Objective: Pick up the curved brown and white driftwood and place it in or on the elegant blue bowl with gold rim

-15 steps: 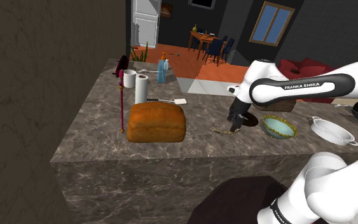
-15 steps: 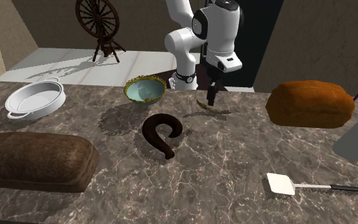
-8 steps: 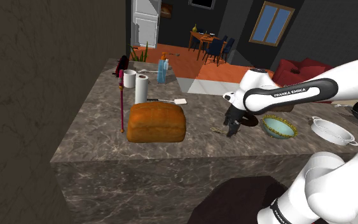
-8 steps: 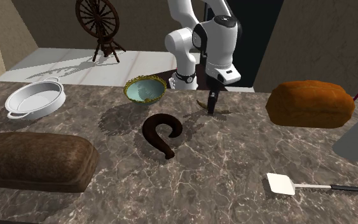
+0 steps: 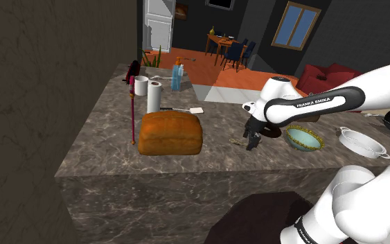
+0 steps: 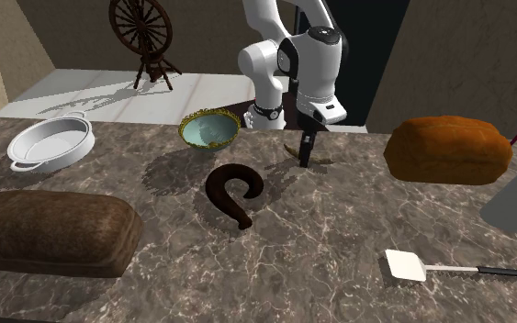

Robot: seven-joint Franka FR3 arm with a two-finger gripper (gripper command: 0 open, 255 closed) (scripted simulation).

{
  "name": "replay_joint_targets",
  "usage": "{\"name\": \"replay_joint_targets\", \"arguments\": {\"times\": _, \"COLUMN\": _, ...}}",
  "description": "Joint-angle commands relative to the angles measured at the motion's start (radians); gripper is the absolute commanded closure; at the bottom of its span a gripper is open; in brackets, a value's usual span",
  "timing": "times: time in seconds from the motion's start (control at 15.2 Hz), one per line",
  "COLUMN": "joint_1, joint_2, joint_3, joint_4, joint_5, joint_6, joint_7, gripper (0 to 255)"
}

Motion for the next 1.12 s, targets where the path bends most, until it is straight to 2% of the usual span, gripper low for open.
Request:
{"name": "replay_joint_targets", "arguments": {"times": 0.0, "joint_1": 0.0, "joint_2": 0.0, "joint_3": 0.0, "joint_4": 0.0, "joint_5": 0.0, "joint_6": 0.0, "joint_7": 0.0, "gripper": 255}}
{"name": "replay_joint_targets", "arguments": {"times": 0.59, "joint_1": 0.0, "joint_2": 0.0, "joint_3": 0.0, "joint_4": 0.0, "joint_5": 0.0, "joint_6": 0.0, "joint_7": 0.0, "gripper": 255}}
{"name": "replay_joint_targets", "arguments": {"times": 1.06, "joint_1": -0.004, "joint_2": -0.065, "joint_3": 0.02, "joint_4": 0.051, "joint_5": 0.0, "joint_6": -0.116, "joint_7": 0.005, "gripper": 255}}
